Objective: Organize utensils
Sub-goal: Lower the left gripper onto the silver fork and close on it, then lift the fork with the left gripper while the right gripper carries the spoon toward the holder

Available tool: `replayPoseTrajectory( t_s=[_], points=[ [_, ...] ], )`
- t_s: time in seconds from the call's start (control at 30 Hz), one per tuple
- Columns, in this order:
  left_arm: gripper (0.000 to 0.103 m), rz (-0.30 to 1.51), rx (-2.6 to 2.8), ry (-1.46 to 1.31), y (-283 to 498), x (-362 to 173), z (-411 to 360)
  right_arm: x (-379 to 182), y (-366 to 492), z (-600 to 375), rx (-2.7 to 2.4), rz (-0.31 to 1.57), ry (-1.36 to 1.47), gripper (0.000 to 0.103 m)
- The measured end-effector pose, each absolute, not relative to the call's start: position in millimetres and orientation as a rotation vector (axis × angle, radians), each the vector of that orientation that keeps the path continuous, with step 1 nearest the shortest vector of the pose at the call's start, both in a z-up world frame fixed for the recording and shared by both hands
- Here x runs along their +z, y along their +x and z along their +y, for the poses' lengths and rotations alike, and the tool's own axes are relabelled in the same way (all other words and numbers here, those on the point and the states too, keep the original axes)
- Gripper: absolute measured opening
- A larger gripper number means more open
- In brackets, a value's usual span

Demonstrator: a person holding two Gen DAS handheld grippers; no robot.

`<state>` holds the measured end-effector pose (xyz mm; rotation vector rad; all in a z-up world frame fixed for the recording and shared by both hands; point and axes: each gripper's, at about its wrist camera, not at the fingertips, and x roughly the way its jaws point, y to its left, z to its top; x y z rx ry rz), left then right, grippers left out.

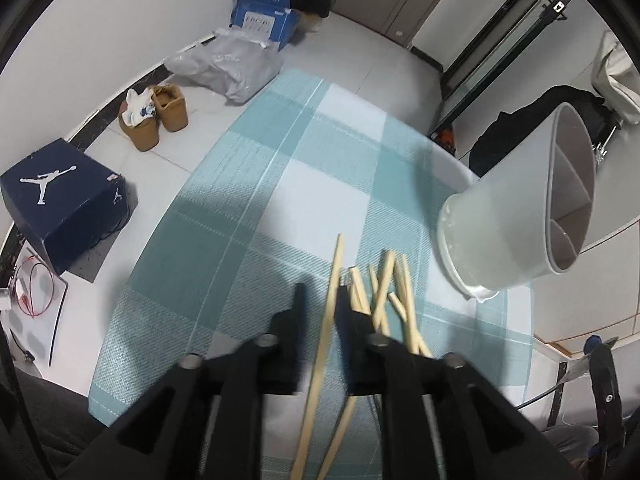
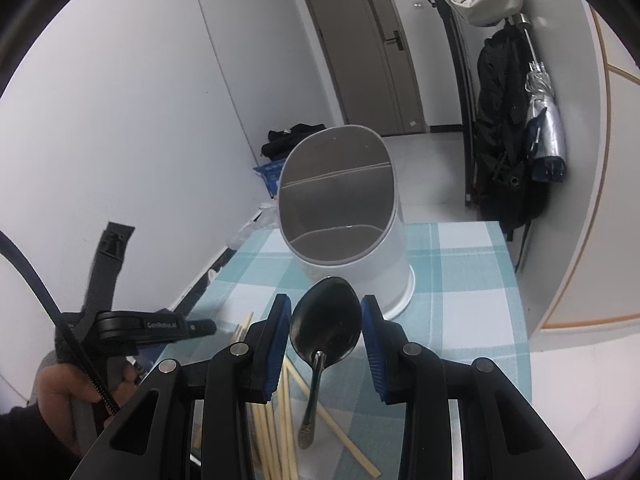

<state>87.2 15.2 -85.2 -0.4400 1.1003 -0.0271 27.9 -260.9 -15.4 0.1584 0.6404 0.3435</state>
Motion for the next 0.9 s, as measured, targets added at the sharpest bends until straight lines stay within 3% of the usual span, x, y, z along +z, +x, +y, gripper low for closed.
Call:
replayPoseTrajectory(
  t_s=[0.03, 0.1, 0.33, 0.37, 0.43, 0.53, 0.9],
  points=[
    [0.036, 1.099, -0.043, -0.448, 88, -86, 14, -15, 28, -260, 0.345, 0.639, 0.156, 0.034],
    [0.047, 1.086, -0.051, -0.446, 87, -85, 11, -15, 29, -259, 0.35, 0.639, 0.157, 0.034],
    [0.048, 1.124, -0.071, -0.335, 95, -92, -10, -17, 34, -262, 0.348, 0.649, 0.168, 0.034],
    [0.046, 1.129, -0.072, -0.322, 94, -93, -12, -18, 35, -263, 0.347, 0.65, 0.169, 0.034],
    [0.021, 1.145, -0.071, -0.285, 93, -94, -16, -19, 36, -265, 0.341, 0.653, 0.171, 0.034],
    [0.004, 1.146, -0.076, -0.259, 91, -92, -18, -20, 37, -269, 0.335, 0.659, 0.183, 0.035],
    [0.0, 1.145, -0.086, -0.271, 93, -92, -22, -21, 37, -267, 0.329, 0.659, 0.165, 0.034]
  ],
)
